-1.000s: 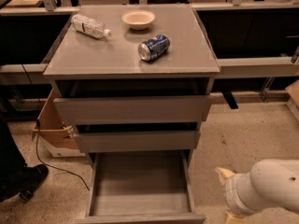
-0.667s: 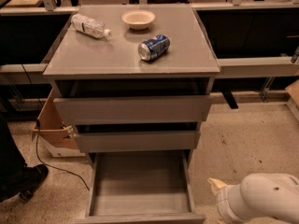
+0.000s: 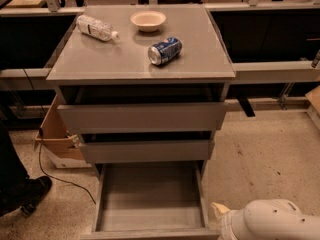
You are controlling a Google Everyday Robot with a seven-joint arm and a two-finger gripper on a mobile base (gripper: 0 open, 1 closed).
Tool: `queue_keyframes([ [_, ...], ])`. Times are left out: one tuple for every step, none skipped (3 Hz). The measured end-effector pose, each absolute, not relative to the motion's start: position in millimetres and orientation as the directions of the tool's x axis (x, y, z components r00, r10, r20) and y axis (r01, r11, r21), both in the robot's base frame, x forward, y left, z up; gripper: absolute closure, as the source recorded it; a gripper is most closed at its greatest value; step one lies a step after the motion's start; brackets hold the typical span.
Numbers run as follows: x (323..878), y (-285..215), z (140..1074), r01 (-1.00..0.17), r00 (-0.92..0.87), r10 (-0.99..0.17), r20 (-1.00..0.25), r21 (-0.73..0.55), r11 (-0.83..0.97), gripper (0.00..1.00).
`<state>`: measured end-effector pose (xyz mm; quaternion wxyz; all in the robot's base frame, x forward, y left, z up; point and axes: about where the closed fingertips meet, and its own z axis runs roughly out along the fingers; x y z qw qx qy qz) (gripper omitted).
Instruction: Close bottom drawer
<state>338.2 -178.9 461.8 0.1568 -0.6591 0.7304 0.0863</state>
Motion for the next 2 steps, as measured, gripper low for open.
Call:
queue_keyframes([
  [344.1,-170.3,418.4,-0.990,-0.096,-0.923,-0.372,-0.065,0.129,0.00],
  [361.5,-160.8,369.8,-0.988,-0.111,-0.911,-0.396,-0.060,0.146,0.00],
])
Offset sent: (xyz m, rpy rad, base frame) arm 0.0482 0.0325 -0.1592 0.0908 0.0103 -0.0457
